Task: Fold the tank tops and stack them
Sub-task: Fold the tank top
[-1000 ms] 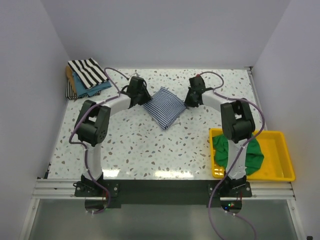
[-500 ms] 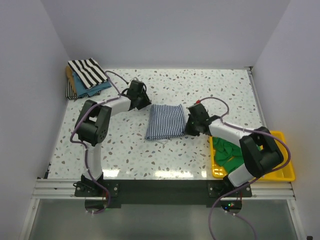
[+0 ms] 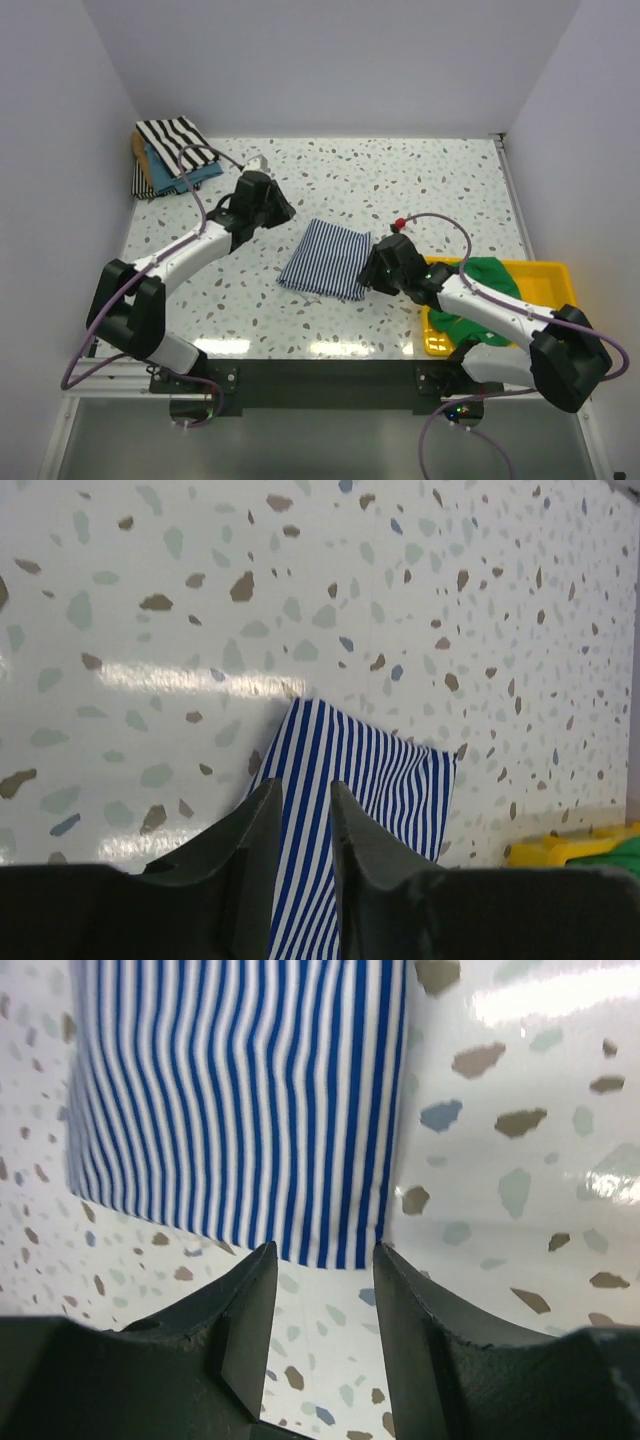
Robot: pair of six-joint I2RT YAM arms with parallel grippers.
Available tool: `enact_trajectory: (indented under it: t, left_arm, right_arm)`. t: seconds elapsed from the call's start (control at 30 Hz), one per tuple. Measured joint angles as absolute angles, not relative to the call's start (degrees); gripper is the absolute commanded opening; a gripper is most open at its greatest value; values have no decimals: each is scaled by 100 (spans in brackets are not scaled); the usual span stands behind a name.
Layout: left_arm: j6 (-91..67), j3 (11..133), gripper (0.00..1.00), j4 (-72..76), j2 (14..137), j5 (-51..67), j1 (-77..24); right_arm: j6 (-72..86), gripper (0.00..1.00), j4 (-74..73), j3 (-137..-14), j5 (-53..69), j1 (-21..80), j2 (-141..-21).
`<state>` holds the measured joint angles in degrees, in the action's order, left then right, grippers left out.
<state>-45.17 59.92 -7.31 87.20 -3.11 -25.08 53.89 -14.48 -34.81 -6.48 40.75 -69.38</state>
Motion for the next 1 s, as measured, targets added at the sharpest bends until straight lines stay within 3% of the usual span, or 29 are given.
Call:
enact_trajectory:
  t: [0.17,0.2,0.5,0.8,1.0]
  left_arm:
    - [-4453,5186,20,-819,8626,-327,-3312]
    - [-4456,5024,19,-849,8624,-325,-3444]
    - [-4646,4036,14,-753,8624,-357,-3616]
    - [-5100,3542,14,158,8565,-172,-3918]
    - [-5129,3767,27,-388,8383,-169,-3983]
  right_arm:
    - [4989,43,-1660,-4438,-982,3879,-7236]
    - [4895,37,-1649,-4703,-998,3774,-7500]
    - [4359,26,-1358,-6121,-923,2919,-10038]
    - [4283,29,-1028,-5911,-497,2429,-10269]
    - [3970,36,-1361,-6031,-475,2458,-10132]
